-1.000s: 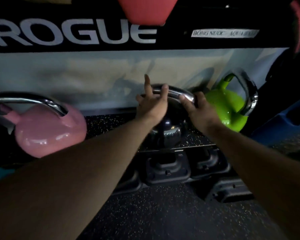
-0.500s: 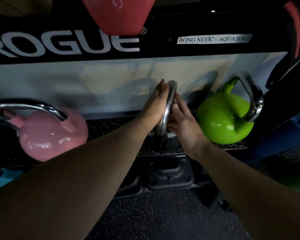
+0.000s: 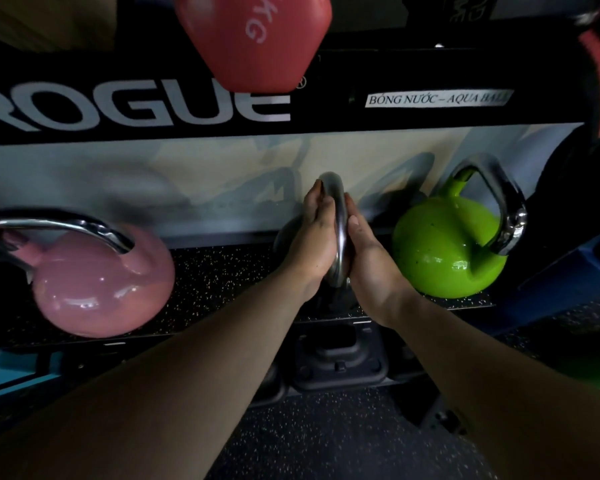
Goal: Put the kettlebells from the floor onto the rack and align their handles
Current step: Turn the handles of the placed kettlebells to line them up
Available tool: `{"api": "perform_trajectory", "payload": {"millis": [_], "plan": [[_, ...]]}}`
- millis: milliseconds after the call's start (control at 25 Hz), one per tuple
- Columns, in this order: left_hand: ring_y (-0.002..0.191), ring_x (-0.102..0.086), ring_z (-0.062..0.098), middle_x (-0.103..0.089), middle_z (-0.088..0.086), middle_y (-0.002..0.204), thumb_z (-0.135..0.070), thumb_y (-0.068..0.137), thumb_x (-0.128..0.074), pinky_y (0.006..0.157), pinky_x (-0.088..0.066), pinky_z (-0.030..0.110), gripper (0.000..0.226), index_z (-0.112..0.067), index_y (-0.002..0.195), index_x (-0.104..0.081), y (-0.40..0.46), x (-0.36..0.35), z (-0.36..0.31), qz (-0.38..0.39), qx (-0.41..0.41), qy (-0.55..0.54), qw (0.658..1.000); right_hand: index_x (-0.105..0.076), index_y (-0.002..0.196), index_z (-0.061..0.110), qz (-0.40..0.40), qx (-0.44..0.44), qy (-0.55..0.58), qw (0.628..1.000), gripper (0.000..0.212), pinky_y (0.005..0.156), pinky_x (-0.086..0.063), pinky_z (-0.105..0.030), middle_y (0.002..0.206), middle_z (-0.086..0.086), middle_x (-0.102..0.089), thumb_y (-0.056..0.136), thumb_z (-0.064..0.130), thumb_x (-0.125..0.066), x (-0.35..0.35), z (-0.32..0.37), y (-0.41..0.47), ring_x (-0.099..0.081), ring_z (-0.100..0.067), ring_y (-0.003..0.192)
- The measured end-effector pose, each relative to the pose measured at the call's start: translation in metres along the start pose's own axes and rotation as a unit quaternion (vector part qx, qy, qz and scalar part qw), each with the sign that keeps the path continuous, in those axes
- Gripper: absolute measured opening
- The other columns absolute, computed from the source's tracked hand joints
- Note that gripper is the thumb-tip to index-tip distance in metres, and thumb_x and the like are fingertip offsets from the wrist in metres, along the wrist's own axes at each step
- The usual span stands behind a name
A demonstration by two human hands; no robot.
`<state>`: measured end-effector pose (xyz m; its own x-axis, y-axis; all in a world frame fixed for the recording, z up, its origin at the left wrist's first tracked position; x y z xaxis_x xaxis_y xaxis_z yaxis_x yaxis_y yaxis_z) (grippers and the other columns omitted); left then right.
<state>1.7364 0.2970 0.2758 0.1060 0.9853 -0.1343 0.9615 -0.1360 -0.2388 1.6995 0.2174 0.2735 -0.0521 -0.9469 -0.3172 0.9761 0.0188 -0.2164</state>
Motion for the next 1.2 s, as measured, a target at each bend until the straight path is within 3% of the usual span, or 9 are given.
{"api": "perform_trajectory", "payload": {"millis": [120,240,400,520,640,760,840,960,1200], "plan": [[0.109,-0.061,0.018,-0.061,0.002,0.121,-0.041,0.099,-0.044,0.088,-0.049,0.034,0.04,-0.037,0.138,-0.038,0.011,0.002,-0.004,-0.038,-0.015,-0.013,0.999,-0.051,0.136,0.042,0.01,-0.005,-0.003,1.0,0.04,0.111,-0.034,-0.039,0.137,0.009,-0.059,0.104,0.041,-0.027,-0.005,0.001,0.001,-0.053,-0.008,0.127],[0.123,-0.051,0.017,-0.053,0.001,0.137,-0.055,0.097,-0.035,0.106,-0.037,0.036,0.053,-0.034,0.145,-0.033,0.032,0.008,-0.008,-0.025,-0.034,0.1,0.994,-0.027,0.15,0.04,0.019,0.016,-0.07,0.997,0.047,0.114,-0.033,-0.045,0.151,0.007,-0.043,0.103,0.046,-0.028,-0.005,0.003,-0.002,-0.044,-0.011,0.134],[0.127,-0.043,0.014,-0.042,0.0,0.149,-0.067,0.093,-0.027,0.105,-0.029,0.035,0.065,-0.035,0.149,-0.024,0.044,0.022,-0.009,0.039,-0.019,0.182,0.982,-0.021,0.147,0.051,-0.011,0.014,-0.16,0.987,0.049,0.076,-0.057,-0.04,0.113,-0.005,-0.066,0.099,0.057,-0.026,-0.002,0.004,-0.006,-0.061,-0.025,0.083],[0.123,-0.039,0.009,-0.04,-0.001,0.149,-0.064,0.095,-0.025,0.101,-0.027,0.032,0.063,-0.032,0.149,-0.025,0.044,0.021,-0.009,0.046,-0.036,0.195,0.979,-0.023,0.147,0.051,-0.048,0.035,-0.163,0.985,0.048,0.071,-0.052,-0.034,0.107,-0.005,-0.057,0.099,0.057,-0.023,-0.008,-0.001,-0.004,-0.057,-0.021,0.091],[0.113,-0.043,0.008,-0.047,-0.005,0.13,-0.061,0.097,-0.026,0.094,-0.03,0.029,0.055,-0.032,0.144,-0.031,0.043,0.019,-0.011,0.041,-0.042,0.185,0.981,-0.027,0.147,0.047,-0.079,0.061,-0.134,0.986,0.048,0.096,-0.051,-0.04,0.131,0.0,-0.056,0.1,0.054,-0.026,-0.015,-0.011,-0.004,-0.059,-0.023,0.113],[0.107,-0.052,0.012,-0.053,-0.005,0.12,-0.062,0.096,-0.029,0.089,-0.037,0.03,0.049,-0.036,0.137,-0.036,0.042,0.018,-0.009,0.034,-0.036,0.174,0.983,-0.024,0.149,0.044,-0.05,0.068,-0.109,0.99,0.049,0.07,-0.056,-0.017,0.124,-0.003,-0.053,0.101,0.049,-0.029,-0.013,-0.011,-0.004,-0.06,-0.017,0.095],[0.097,-0.056,0.007,-0.057,-0.009,0.111,-0.062,0.096,-0.03,0.082,-0.04,0.025,0.048,-0.035,0.135,-0.037,0.039,0.018,-0.008,0.021,-0.037,0.175,0.984,-0.024,0.15,0.042,-0.025,0.062,-0.108,0.992,0.049,0.057,-0.049,-0.014,0.113,-0.007,-0.048,0.102,0.048,-0.03,-0.007,-0.005,-0.004,-0.054,-0.009,0.08],[0.091,-0.054,-0.005,-0.057,-0.015,0.104,-0.06,0.097,-0.031,0.074,-0.039,0.018,0.046,-0.033,0.133,-0.04,0.036,0.016,-0.006,0.011,-0.054,0.167,0.984,-0.028,0.148,0.044,-0.006,0.049,-0.108,0.993,0.048,0.058,-0.048,-0.016,0.112,-0.006,-0.047,0.1,0.051,-0.032,0.002,-0.002,-0.006,-0.052,-0.008,0.078],[0.103,-0.054,0.007,-0.056,-0.01,0.114,-0.055,0.099,-0.032,0.088,-0.036,0.024,0.045,-0.029,0.134,-0.044,0.051,0.024,-0.011,-0.005,-0.063,0.199,0.978,-0.028,0.147,0.047,-0.027,0.053,-0.079,0.995,0.046,0.063,-0.05,-0.022,0.115,-0.006,-0.056,0.101,0.049,-0.033,-0.013,-0.008,0.002,-0.057,-0.009,0.082]]}}
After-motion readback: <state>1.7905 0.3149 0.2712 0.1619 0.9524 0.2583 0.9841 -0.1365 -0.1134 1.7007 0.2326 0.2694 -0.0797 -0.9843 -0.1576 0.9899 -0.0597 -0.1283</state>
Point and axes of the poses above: each hand's wrist, its own y-axis towards the middle knuckle, its own x-axis out of the back of the hand, z = x × y, the point moved 3 cm from there along y, towards the middle knuckle
